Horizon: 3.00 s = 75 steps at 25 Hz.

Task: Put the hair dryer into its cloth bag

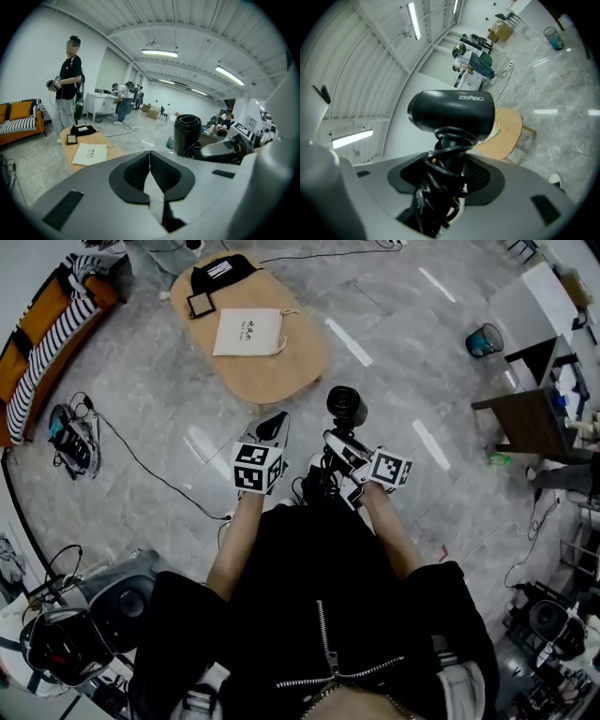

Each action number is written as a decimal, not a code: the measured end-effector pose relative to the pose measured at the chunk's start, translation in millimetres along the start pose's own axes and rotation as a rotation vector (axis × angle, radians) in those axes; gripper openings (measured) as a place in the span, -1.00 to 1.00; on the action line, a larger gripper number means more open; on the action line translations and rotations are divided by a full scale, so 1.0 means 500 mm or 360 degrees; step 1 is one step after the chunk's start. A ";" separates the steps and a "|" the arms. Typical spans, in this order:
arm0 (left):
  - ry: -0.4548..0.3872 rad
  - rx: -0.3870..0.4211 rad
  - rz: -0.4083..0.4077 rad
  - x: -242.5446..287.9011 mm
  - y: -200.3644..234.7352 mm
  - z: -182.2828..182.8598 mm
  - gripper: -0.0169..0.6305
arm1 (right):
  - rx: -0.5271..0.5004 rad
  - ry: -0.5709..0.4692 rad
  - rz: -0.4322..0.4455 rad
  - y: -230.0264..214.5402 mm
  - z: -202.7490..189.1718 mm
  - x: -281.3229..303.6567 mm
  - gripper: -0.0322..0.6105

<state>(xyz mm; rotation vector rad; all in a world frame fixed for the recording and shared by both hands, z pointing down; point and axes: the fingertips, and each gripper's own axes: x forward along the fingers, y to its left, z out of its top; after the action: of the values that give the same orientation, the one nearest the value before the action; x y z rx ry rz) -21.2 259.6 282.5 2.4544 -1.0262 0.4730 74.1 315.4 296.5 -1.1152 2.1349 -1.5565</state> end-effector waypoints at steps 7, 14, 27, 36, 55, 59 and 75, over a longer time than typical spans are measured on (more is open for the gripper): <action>-0.0002 -0.0027 0.0084 0.062 0.018 0.053 -0.90 | -0.0016 0.0083 0.0045 -0.022 0.086 0.030 -0.17; 0.0007 -0.0052 0.0150 0.113 0.019 0.073 -0.90 | -0.0022 0.0156 0.0068 -0.054 0.139 0.039 -0.17; 0.0050 -0.0050 0.0209 0.156 0.001 0.081 -0.90 | -0.0003 0.0170 0.0066 -0.102 0.191 0.019 -0.17; 0.0062 -0.0059 0.0233 0.153 -0.003 0.075 -0.90 | 0.0015 0.0211 0.0093 -0.106 0.192 0.030 -0.17; 0.0041 -0.0121 0.0201 0.234 0.122 0.112 -0.90 | -0.0029 0.0272 0.0051 -0.125 0.251 0.163 -0.17; 0.0036 -0.0135 0.0192 0.270 0.172 0.142 -0.90 | -0.0034 0.0274 0.0029 -0.131 0.287 0.214 -0.17; 0.0103 -0.0106 0.0133 0.390 0.371 0.220 -0.90 | -0.0006 0.0230 -0.0044 -0.136 0.417 0.416 -0.17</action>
<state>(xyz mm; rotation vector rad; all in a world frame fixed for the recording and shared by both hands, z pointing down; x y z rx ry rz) -11.5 -27.6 328.2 2.3298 -1.1033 0.5329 92.7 14.8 321.5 -1.0672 2.2233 -1.6940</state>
